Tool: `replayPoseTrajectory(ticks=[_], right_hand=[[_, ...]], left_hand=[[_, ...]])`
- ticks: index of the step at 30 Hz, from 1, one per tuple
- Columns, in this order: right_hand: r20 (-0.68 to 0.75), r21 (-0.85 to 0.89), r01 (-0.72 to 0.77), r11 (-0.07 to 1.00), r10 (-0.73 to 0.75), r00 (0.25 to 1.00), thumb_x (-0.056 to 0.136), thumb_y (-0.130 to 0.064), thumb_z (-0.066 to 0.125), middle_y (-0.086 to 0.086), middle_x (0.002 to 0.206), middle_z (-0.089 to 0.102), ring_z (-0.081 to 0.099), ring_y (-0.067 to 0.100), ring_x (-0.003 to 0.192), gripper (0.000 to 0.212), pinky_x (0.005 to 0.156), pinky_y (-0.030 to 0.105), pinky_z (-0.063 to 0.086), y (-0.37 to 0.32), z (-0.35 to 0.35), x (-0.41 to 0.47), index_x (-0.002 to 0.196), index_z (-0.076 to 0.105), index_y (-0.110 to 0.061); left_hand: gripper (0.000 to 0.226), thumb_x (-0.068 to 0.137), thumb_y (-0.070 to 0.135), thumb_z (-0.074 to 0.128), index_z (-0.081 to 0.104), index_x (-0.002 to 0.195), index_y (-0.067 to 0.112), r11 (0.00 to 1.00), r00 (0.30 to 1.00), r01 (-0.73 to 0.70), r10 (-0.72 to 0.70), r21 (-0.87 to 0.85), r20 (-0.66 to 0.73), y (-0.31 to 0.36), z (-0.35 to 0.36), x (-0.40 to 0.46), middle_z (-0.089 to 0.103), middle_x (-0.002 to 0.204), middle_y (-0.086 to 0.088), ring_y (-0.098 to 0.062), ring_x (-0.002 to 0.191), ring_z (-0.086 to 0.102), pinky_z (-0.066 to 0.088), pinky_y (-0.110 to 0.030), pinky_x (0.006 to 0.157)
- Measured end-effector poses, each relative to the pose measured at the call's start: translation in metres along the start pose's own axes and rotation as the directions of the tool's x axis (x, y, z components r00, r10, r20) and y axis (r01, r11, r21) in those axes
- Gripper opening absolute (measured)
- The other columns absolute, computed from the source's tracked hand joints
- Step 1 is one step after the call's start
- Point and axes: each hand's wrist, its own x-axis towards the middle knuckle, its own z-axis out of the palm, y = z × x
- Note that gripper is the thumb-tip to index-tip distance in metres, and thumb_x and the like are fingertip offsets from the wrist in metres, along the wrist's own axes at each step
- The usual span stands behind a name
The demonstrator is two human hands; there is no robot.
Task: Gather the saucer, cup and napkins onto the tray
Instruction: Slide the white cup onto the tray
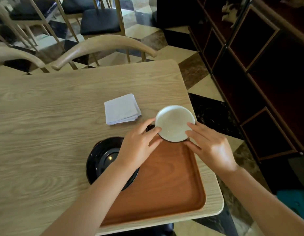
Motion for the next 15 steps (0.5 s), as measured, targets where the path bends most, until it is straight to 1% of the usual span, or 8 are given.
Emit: replayPoseTrajectory(ticks=[2, 7, 11, 13, 15], right_hand=[[-0.014, -0.008, -0.001, 1.000, 0.001, 1.000, 0.082, -0.024, 0.061, 0.011, 0.107, 0.072, 0.067, 0.028, 0.100, 0.022, 0.061, 0.036, 0.060, -0.005, -0.002, -0.010, 0.090, 0.071, -0.006], [-0.037, 0.000, -0.027, 1.000, 0.027, 0.999, 0.081, -0.024, 0.062, 0.009, 0.105, 0.073, 0.068, 0.026, 0.099, 0.020, 0.057, 0.035, 0.060, -0.015, 0.004, -0.027, 0.088, 0.072, -0.008], [-0.037, 0.005, -0.040, 0.999, 0.040, 0.999, 0.083, -0.025, 0.060, 0.008, 0.105, 0.073, 0.068, 0.025, 0.100, 0.022, 0.062, 0.032, 0.060, -0.021, 0.007, -0.035, 0.087, 0.073, -0.008], [-0.027, 0.006, -0.044, 0.999, 0.044, 0.999, 0.083, -0.026, 0.059, 0.008, 0.105, 0.073, 0.068, 0.026, 0.100, 0.023, 0.063, 0.033, 0.060, -0.021, 0.010, -0.039, 0.088, 0.073, -0.008], [-0.017, 0.010, -0.056, 0.998, 0.056, 0.998, 0.084, -0.026, 0.058, 0.008, 0.105, 0.073, 0.068, 0.026, 0.100, 0.024, 0.063, 0.033, 0.060, -0.020, 0.014, -0.041, 0.088, 0.073, -0.008]], left_hand=[[0.028, 0.080, 0.033, 0.056, 0.069, 0.094, 0.013, 1.000, 1.000, 0.014, -0.015, 0.011, 0.006, 0.005, -0.001, -0.010, 0.064, 0.119, -0.005, -0.019, 0.068, 0.062, 0.056, -0.029, 0.057], [0.029, 0.080, 0.034, 0.056, 0.070, 0.096, 0.014, 0.999, 0.999, 0.036, -0.037, 0.022, 0.033, 0.007, 0.002, -0.026, 0.065, 0.118, -0.006, -0.020, 0.078, 0.064, 0.057, -0.030, 0.066], [0.023, 0.077, 0.028, 0.064, 0.071, 0.094, 0.013, 0.998, 0.998, 0.034, -0.036, 0.050, 0.044, 0.007, 0.005, -0.035, 0.065, 0.117, -0.006, -0.021, 0.089, 0.065, 0.053, -0.027, 0.075], [0.023, 0.075, 0.027, 0.066, 0.071, 0.093, 0.013, 0.997, 0.998, 0.034, -0.037, 0.062, 0.051, 0.007, 0.007, -0.037, 0.066, 0.116, -0.007, -0.021, 0.093, 0.065, 0.055, -0.029, 0.075], [0.023, 0.074, 0.026, 0.067, 0.071, 0.093, 0.013, 0.997, 0.998, 0.028, -0.032, 0.074, 0.050, 0.008, 0.010, -0.039, 0.066, 0.115, -0.008, -0.021, 0.093, 0.066, 0.057, -0.030, 0.073]])
